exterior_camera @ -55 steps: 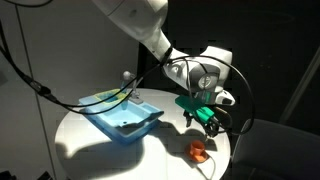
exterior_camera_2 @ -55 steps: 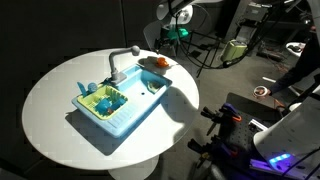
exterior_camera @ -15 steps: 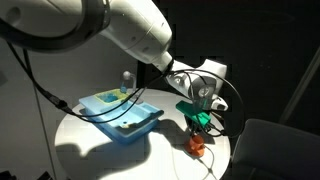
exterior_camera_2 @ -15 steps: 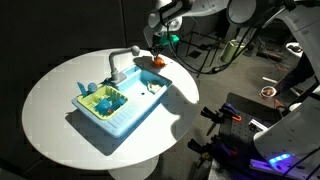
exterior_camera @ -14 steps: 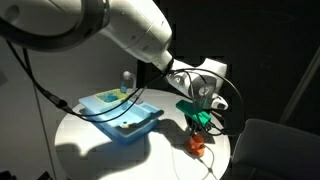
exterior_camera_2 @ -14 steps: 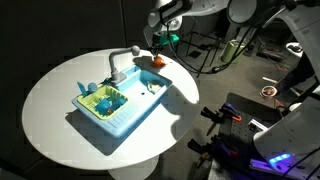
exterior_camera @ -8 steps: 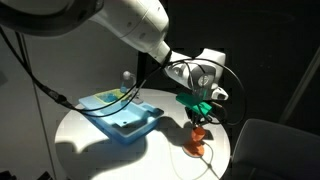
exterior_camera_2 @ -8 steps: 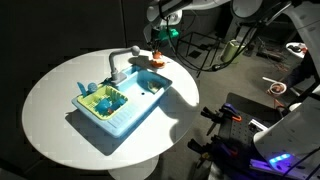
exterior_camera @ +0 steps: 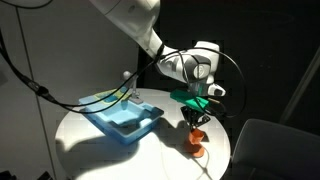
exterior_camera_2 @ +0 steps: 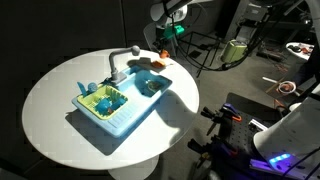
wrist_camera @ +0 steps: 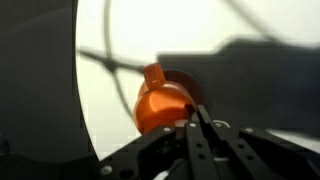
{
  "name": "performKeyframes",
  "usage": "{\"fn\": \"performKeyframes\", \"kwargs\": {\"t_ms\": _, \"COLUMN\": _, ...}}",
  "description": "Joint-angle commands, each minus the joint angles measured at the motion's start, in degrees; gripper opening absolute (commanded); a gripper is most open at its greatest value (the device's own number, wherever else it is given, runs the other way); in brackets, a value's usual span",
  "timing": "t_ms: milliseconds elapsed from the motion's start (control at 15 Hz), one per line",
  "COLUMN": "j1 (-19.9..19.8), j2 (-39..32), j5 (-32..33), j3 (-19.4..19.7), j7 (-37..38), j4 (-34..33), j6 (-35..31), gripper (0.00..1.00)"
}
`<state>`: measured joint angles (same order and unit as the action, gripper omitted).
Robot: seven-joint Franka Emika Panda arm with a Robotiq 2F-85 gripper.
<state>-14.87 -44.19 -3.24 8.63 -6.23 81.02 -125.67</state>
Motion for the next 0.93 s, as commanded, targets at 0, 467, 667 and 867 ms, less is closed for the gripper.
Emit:
{"fn": "performKeyframes", "kwargs": {"t_ms": 0, "j1": 0.8, "j2": 5.8, "j5": 2.6, "j3": 0.8, "j7": 1.4, "j4": 9.2, "j6": -2.3, "gripper": 0.01}}
{"fn": "performKeyframes", "kwargs": {"t_ms": 467, "j1": 2.6, "j2": 9.5, "j5": 6.0, "j3": 1.1, "j7": 1.7, "j4": 20.4, "j6": -6.2, "gripper": 0.01}}
{"fn": "performKeyframes", "kwargs": {"t_ms": 667, "j1": 3.9, "j2": 10.5, "j5": 7.6, "j3": 1.3, "j7": 2.5, "j4": 24.6, "j6": -7.9, "gripper": 0.01}}
{"fn": "performKeyframes", "kwargs": {"t_ms": 867, "j1": 5.1, "j2": 11.9, "j5": 9.3, "j3": 1.9, "j7": 3.7, "j4": 28.2, "j6": -9.7, "gripper": 0.01}}
